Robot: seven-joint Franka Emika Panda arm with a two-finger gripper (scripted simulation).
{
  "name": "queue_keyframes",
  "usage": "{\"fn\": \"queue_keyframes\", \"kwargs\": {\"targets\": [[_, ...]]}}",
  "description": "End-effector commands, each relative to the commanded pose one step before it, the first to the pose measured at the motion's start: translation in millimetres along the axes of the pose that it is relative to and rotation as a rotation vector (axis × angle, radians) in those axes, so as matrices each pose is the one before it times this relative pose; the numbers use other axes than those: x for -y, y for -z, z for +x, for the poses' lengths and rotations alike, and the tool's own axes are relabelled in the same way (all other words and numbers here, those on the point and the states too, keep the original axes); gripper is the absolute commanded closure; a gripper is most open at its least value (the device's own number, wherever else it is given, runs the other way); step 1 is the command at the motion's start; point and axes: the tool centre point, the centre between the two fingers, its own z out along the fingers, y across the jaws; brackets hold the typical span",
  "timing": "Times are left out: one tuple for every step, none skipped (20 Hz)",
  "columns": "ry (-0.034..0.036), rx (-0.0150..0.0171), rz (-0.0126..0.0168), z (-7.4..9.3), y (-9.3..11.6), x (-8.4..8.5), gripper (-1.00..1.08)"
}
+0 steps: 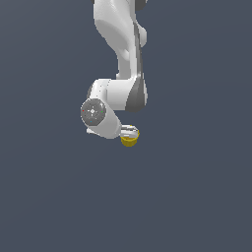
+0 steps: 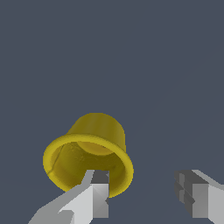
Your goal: Pick up the object and move it to a goal position.
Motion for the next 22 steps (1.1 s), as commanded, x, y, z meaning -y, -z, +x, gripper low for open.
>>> {"fn": "queue_keyframes", "kwargs": {"targets": [[-0.01164,0.06418,0.02370,-4.55,-8.69,-0.45,-0.20],[-0.00396,0.02379,0.00902,-1.58,-3.18,-0.18,-0.20],[-0.00354,0.02249,0.00865,-1.48,-2.95,-0.15,-0.20],[-0.00316,0.02121,0.00825,-1.37,-2.73,-0.13,-0.20],[-0.00281,0.01991,0.00783,-1.28,-2.52,-0.10,-0.20],[-0.00248,0.01861,0.00739,-1.19,-2.32,-0.09,-0.20],[-0.00219,0.01732,0.00694,-1.10,-2.12,-0.07,-0.20],[-0.00192,0.01604,0.00647,-1.01,-1.94,-0.06,-0.20],[-0.00167,0.01474,0.00599,-0.93,-1.75,-0.05,-0.20],[-0.00145,0.01346,0.00550,-0.84,-1.58,-0.04,-0.20],[-0.00124,0.01218,0.00501,-0.76,-1.41,-0.04,-0.20],[-0.00106,0.01088,0.00449,-0.68,-1.25,-0.03,-0.20],[-0.00090,0.00962,0.00399,-0.59,-1.09,-0.03,-0.20],[-0.00074,0.00831,0.00345,-0.52,-0.93,-0.02,-0.20],[-0.00061,0.00705,0.00294,-0.43,-0.79,-0.02,-0.20],[-0.00048,0.00575,0.00240,-0.36,-0.64,-0.01,-0.20],[-0.00036,0.00449,0.00188,-0.27,-0.50,-0.01,-0.20],[-0.00026,0.00324,0.00136,-0.18,-0.36,-0.01,-0.20],[-0.00014,0.00180,0.00075,-0.17,-0.18,0.02,-0.20],[-0.00005,0.00064,0.00027,-0.04,-0.07,0.00,-0.20],[-0.00002,-0.00353,-0.00153,0.36,0.19,-0.22,-0.20],[0.00000,0.00000,0.00000,-0.02,-0.22,0.01,-0.20]]}}
